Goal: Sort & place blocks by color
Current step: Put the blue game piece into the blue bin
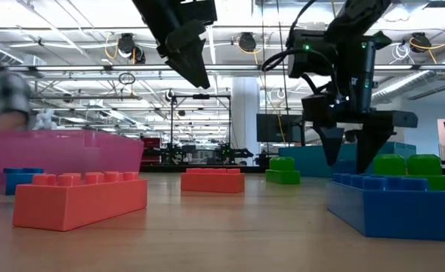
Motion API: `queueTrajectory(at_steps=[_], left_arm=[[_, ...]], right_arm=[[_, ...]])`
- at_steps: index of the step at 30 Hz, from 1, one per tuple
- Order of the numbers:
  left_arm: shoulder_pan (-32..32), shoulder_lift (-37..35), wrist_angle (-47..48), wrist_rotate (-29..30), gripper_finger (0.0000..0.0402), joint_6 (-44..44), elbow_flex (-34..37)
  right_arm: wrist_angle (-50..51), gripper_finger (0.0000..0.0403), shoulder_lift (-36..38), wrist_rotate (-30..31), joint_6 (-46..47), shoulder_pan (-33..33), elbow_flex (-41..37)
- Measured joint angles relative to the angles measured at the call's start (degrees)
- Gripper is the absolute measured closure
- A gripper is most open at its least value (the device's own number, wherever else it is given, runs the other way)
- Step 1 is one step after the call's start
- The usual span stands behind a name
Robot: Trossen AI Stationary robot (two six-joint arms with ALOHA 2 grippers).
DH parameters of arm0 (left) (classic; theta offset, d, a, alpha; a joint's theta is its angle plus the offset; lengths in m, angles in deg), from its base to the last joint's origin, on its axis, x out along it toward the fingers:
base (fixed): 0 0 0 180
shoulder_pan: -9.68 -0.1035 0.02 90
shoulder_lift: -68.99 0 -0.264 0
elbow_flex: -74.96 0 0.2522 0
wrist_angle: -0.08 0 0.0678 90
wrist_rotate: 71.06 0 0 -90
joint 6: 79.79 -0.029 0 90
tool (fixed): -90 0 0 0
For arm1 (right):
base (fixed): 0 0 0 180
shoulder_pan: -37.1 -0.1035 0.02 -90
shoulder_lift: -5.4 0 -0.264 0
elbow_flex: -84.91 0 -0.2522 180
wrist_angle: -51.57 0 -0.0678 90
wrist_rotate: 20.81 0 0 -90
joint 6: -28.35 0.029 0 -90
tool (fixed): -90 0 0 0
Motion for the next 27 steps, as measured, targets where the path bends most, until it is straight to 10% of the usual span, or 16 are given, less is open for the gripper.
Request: queueTrajectory(at_steps=[11, 20, 27], left_arm=[[0.3, 0.0, -1.0, 0.0, 0.0094, -0.7, 0.0], [0.3, 0.0, -1.1, 0.0, 0.0094, -0.7, 0.0], [0.3, 0.0, -1.1, 0.0, 0.0094, -0.8, 0.0]], right_arm=[[-5.4, 0.0158, 0.0, -0.3, 2.0, 0.0, -3.9], [-7.5, 0.0318, 0.0, -0.1, 3.8, -1.0, -4.0], [-6.9, 0.0319, 0.3, 0.3, 5.8, -1.1, -3.2]])
